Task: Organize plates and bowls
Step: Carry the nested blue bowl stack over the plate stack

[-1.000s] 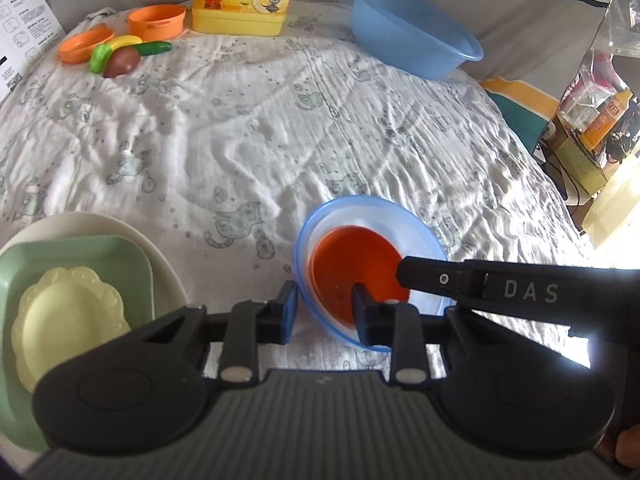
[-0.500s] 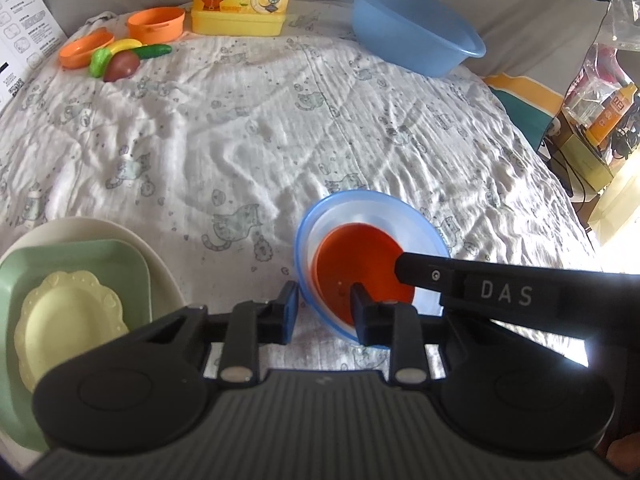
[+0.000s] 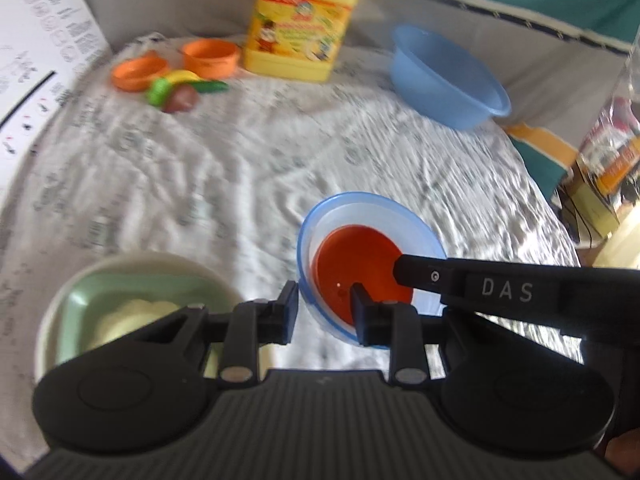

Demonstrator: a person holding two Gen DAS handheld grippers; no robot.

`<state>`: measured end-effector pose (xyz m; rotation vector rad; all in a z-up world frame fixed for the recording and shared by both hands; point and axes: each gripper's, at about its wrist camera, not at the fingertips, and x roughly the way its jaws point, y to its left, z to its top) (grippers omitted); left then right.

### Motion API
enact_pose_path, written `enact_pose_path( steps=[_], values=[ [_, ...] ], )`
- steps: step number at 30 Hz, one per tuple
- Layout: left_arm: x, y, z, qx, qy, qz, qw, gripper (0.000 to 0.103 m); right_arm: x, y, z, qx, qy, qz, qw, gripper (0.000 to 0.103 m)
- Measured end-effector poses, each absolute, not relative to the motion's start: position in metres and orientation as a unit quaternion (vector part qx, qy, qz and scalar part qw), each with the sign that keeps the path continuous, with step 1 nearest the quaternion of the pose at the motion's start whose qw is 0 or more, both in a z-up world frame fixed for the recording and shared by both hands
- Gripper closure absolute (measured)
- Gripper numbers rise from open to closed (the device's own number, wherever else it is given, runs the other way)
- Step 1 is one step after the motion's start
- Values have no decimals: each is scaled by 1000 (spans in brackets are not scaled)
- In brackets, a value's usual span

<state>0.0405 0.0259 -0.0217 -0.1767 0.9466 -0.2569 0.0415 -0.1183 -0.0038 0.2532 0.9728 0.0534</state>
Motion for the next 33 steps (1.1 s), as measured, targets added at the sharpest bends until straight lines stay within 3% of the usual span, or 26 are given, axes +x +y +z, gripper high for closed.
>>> enact_pose_path(
  steps=[15, 33],
  values=[
    [11, 133, -13, -129, 452, -41, 882, 76, 59, -12, -1, 83, 501, 119, 853, 74],
    [1, 158, -50, -144, 488, -37, 860, 76, 62, 9, -35, 70, 552, 124, 822, 74]
  ],
)
